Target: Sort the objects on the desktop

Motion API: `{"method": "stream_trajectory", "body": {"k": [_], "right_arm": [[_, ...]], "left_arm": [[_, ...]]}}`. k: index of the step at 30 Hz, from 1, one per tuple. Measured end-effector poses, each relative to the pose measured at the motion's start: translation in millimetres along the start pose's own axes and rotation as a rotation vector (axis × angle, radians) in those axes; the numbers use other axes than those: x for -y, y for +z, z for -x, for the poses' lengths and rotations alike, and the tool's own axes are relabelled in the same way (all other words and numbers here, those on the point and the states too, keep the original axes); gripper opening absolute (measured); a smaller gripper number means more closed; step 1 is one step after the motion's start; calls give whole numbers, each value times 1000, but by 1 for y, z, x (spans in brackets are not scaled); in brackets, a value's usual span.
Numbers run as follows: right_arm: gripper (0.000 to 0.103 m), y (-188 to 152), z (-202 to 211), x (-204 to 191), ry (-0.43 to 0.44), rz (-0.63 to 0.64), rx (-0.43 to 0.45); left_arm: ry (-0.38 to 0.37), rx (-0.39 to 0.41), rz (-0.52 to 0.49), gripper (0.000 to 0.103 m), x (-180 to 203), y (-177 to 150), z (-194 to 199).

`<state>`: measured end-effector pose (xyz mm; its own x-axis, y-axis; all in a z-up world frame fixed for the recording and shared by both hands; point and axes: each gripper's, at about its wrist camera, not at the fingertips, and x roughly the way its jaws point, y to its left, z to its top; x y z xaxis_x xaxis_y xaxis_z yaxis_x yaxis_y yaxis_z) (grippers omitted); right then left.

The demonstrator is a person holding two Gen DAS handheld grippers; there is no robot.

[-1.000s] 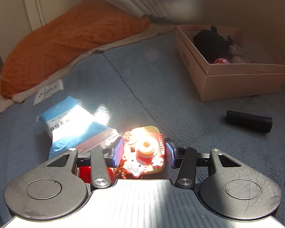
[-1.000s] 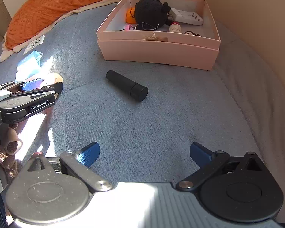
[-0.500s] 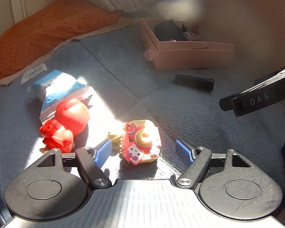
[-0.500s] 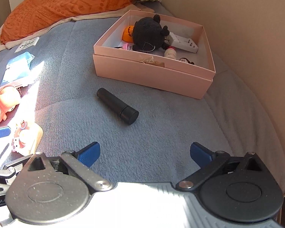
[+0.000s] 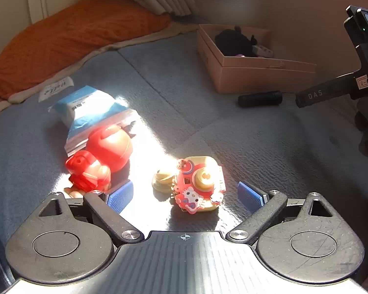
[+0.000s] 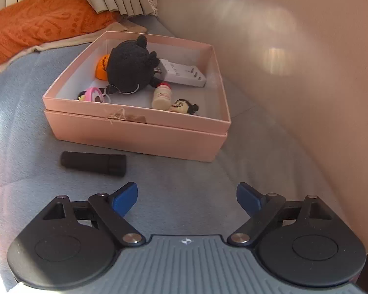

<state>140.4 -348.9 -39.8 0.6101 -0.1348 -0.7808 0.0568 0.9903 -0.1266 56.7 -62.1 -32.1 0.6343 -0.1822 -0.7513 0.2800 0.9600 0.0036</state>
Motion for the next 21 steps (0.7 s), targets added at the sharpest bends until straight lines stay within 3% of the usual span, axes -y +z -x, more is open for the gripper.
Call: {"method": "stream_trajectory", "body": {"k": [2,4,10,13,17,21], "right_arm": [[90,2,-3,2,118,-70,-41],[96,3,-6,-1,164,-100,-51],[101,24,-20,-35,156,-93,13],[101,29,-33,-56,150,-65,-2],[75,25,-33,-77,106,67,18],[75,16,-19,-79,99,130,9]], "left_arm": [[22,-10,-5,96,-1,-1,-2],[39,-22,-13,97,0,-2,-5],[47,-36,-24,97,1,-5,-8],[39,-37,-20,98,0,-5,-7],[13,-33,-23,99,0,-5,-3],[-20,-11,-24,99,-2,-7,7]]}}
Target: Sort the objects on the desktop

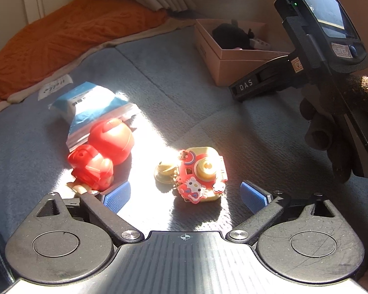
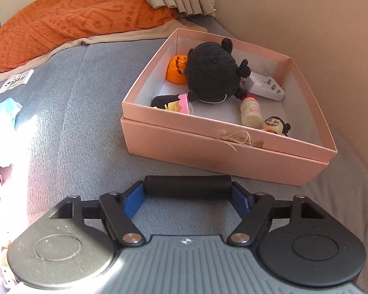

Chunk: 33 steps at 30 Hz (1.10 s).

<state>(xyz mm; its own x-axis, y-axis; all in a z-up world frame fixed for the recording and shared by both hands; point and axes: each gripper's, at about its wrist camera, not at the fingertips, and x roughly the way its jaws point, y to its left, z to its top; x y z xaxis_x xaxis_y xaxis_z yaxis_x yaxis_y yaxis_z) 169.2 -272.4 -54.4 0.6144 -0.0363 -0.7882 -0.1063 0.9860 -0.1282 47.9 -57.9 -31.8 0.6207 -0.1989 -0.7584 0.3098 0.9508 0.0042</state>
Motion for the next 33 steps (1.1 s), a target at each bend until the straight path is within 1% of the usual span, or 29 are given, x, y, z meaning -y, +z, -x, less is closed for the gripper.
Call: {"method": "stream_trajectory", "body": {"k": [1,3,5,7,9,10,12,14,15,16,17,18,19,21,22,23,25,26,27,28,29,31,33], "right_arm": [[75,-3,4,1,8,8,-17],[75,-10,15,1,39,40,-54],[75,-19,28,0,66,87,-84],[76,-26,37,1,97,119,-108],[83,-28,46,7,129,109,-110],[84,-28,52,10,128,99,-103],[88,-25,72,18,130,81,-75],[90,-25,94,29,140,63,-32],[94,-26,104,35,148,55,-8],[97,-29,111,41,153,47,14],[103,-33,118,48,151,35,41],[103,-37,121,55,132,21,69],[103,-41,120,59,100,14,77],[103,-43,112,63,53,2,56],[103,-40,105,66,40,-21,42],[103,-38,102,69,49,-36,32],[103,-36,100,71,71,-53,24],[103,-37,99,70,74,-48,23],[103,-37,98,69,71,-39,22],[103,-39,97,67,67,-26,21],[103,-40,97,64,64,-12,20],[103,-42,96,61,64,3,19],[103,-43,96,58,63,13,18]], "left_arm": [[-3,5,1,99,-1,-1,3],[18,26,2,99,-5,-1,13],[60,53,16,100,-13,1,22],[116,60,42,100,-23,3,25],[188,38,79,100,-36,6,21],[223,23,96,100,-43,7,18],[267,-17,114,99,-54,7,9],[276,-75,146,99,-65,5,-2],[269,-98,165,94,-68,5,-6],[254,-117,188,84,-72,4,-10],[242,-128,201,79,-72,4,-13],[235,-133,204,73,-72,5,-17],[245,-125,190,70,-68,7,-20],[272,-101,135,58,-59,13,-25],[281,-92,112,54,-55,16,-27],[274,-75,81,53,-50,22,-31],[252,-34,44,53,-44,32,-34],[258,-10,16,54,-41,37,-36],[282,4,-5,55,-39,41,-37],[322,13,-19,57,-38,45,-37],[350,18,-15,60,-40,48,-36],[372,22,21,76,-46,48,-29],[373,23,47,78,-48,44,-19]]}}
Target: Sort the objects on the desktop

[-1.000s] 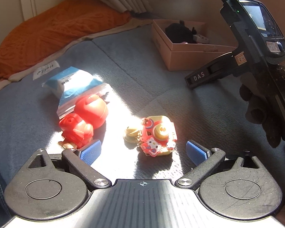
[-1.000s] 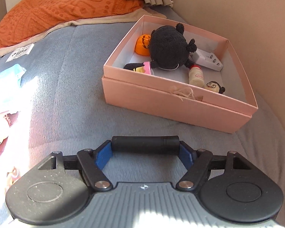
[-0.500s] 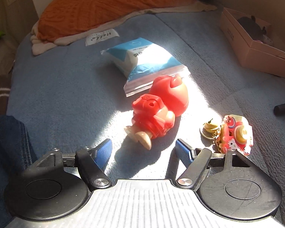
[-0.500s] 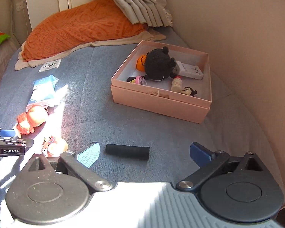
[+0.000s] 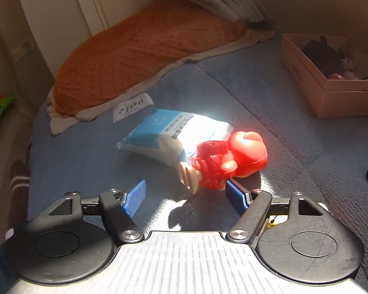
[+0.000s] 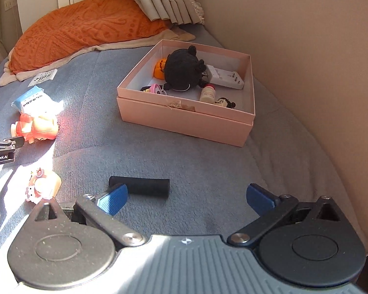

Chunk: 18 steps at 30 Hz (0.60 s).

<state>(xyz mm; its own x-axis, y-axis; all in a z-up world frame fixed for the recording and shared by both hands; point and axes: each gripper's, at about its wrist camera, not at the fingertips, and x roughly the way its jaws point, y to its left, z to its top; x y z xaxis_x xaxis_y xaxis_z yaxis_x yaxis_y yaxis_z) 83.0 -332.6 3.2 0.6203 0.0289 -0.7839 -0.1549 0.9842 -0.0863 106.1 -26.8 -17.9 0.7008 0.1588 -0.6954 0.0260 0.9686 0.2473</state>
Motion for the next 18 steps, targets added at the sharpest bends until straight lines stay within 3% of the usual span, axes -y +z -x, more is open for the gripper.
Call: {"method": "stream_trajectory", "body": {"k": [2,5,9,11,15,18], "right_arm": [[103,-1,-1,-2,-3,6,-6],[103,-2,-4,-3,-9,12,-20],[103,-4,-7,-5,-31,24,-30],[103,-5,-9,-6,-40,32,-35],[103,-8,-14,-10,-53,58,-52],[103,-11,-21,-16,-66,96,-72]], "left_arm": [[-50,-19,18,78,-2,-10,13],[-223,-71,60,77,6,-27,28],[-374,-119,3,68,38,-38,33],[-396,-116,-35,65,56,-40,31],[-371,-80,-71,57,70,-32,19],[-365,-58,-92,57,73,-22,8]]}}
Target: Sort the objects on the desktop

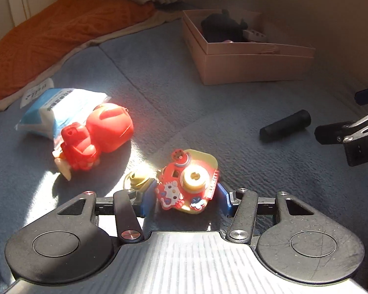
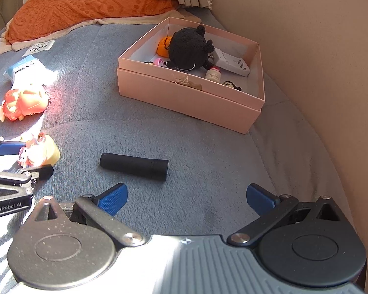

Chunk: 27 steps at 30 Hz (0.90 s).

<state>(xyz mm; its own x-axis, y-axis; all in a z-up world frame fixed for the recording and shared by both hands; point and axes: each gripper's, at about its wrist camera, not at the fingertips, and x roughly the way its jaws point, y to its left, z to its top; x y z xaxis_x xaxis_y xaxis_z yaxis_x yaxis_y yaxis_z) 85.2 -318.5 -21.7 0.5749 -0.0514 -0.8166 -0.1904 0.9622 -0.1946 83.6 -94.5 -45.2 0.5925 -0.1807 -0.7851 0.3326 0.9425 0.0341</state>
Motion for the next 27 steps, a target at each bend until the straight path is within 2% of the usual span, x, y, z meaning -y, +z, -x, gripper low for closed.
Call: {"method": "stream_trajectory", "body": {"k": [8,13,16,20,22,23,25,27], "right_arm": [[103,-3,-8,-13,-11,77,-21],[103,-2,-9,-7,-7,47,-34],[103,-2,-10,-7,-10,44,-39],[103,-4,-8,-11,-13,62,-32],[103,-4,-8,-12,-14,68,-29],[103,-4,-8,-12,-13,68,-28],[103,-3,-8,-11,-12,65,-28],[103,-3,-8,-11,-12,63,-28]], "left_arm": [[15,4,-55,55,-1,-4,1],[-35,-7,-162,56,2,-23,20],[16,-19,-187,59,-4,-33,27],[142,-14,-131,65,-22,-31,32],[163,-18,-83,69,-32,-29,34],[141,-26,-46,71,-36,-28,35],[38,-56,98,77,-48,-26,37],[-3,-74,158,78,-50,-24,34]]}}
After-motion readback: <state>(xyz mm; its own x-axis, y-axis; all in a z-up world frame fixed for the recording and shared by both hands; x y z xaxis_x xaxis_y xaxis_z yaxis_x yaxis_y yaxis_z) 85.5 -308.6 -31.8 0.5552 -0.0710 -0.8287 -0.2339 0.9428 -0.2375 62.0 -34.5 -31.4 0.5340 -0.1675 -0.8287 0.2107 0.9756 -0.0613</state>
